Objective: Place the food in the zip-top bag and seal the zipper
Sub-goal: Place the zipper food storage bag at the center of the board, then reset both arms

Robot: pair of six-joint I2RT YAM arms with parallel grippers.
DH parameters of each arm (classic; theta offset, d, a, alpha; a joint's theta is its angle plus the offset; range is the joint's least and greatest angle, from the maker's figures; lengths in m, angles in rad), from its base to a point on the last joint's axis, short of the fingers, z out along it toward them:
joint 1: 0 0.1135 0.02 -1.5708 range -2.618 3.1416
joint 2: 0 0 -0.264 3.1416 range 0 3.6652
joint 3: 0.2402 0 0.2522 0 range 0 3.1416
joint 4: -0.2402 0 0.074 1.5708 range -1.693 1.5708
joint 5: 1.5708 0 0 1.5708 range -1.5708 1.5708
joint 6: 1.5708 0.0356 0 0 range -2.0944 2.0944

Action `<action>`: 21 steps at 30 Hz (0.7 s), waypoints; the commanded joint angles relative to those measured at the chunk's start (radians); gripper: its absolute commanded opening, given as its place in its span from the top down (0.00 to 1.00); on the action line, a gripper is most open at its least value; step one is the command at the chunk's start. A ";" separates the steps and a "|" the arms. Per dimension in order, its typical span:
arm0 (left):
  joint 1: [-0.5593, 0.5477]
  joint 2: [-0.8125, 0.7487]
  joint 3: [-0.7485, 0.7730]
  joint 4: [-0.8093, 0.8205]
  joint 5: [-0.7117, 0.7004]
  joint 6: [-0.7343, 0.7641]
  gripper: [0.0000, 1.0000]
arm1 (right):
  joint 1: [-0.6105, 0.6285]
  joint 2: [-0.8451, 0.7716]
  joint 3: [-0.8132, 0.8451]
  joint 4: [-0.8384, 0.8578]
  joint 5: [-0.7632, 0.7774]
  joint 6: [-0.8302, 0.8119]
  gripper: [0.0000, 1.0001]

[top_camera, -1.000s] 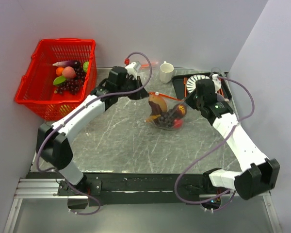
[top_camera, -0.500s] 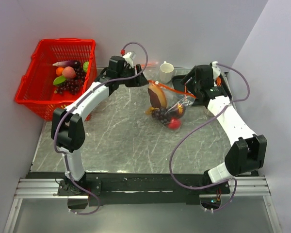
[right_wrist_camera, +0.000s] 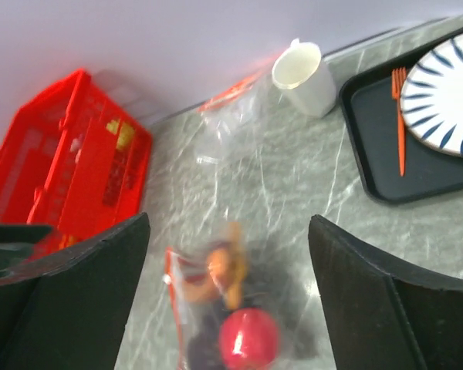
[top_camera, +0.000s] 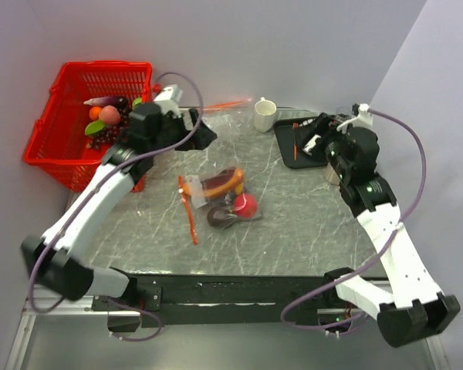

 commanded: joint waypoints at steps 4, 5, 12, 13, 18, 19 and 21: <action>-0.003 -0.260 -0.156 -0.048 -0.066 0.000 0.01 | -0.001 -0.130 -0.137 -0.004 -0.053 -0.039 0.00; -0.003 -0.289 -0.212 -0.036 -0.072 -0.012 0.01 | -0.001 -0.171 -0.175 -0.002 -0.045 -0.038 0.00; -0.003 -0.548 -0.527 0.175 -0.045 -0.093 0.01 | -0.001 -0.407 -0.423 0.093 -0.015 0.031 0.00; -0.003 -0.588 -0.583 0.211 -0.043 -0.102 0.01 | -0.001 -0.429 -0.446 0.090 0.008 0.066 0.00; -0.003 -0.659 -0.667 0.223 -0.042 -0.124 0.01 | 0.000 -0.516 -0.546 0.066 0.011 0.066 0.00; -0.003 -0.671 -0.679 0.220 -0.046 -0.125 0.01 | 0.001 -0.525 -0.554 0.064 0.011 0.068 0.00; -0.003 -0.685 -0.694 0.220 -0.051 -0.127 0.01 | 0.001 -0.550 -0.580 0.055 0.011 0.074 0.00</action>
